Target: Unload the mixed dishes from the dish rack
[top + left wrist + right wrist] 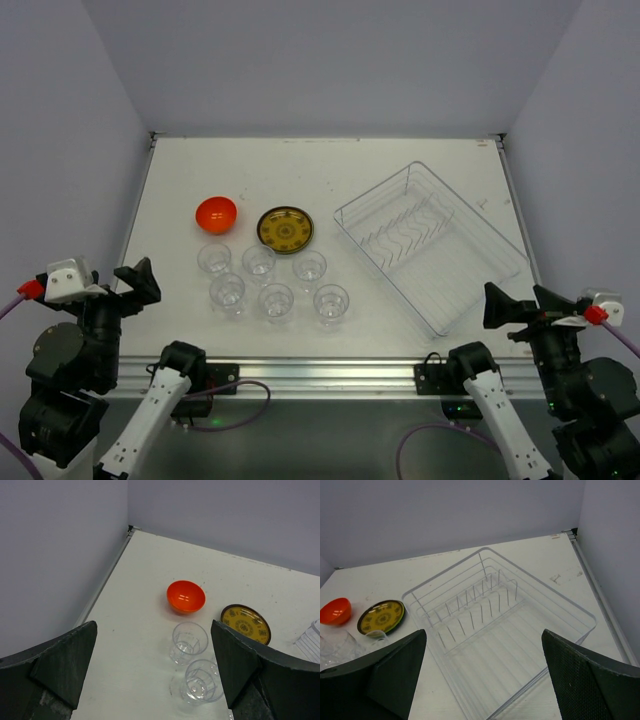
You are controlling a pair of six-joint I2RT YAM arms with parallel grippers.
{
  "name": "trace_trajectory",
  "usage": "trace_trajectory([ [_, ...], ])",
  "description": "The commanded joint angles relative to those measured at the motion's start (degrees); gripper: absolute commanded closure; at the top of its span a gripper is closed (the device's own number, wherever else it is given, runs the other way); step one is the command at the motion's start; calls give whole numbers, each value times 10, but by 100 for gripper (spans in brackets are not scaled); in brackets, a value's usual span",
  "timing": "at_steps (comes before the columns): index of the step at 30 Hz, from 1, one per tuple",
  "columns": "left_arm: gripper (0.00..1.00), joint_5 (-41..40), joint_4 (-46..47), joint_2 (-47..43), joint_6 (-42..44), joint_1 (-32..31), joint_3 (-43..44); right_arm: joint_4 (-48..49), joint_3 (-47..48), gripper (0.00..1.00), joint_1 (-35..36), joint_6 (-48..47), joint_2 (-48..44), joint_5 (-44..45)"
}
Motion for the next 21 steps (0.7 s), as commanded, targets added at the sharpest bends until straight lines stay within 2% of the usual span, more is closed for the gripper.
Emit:
trace_trajectory([
  [1,0,-21,-5,-2,16,-8,16,1,-7,1,2,3,20,4],
  [21,0,-14,12,-6,16,-9,-2,23,-46,1,1,25,37,6],
])
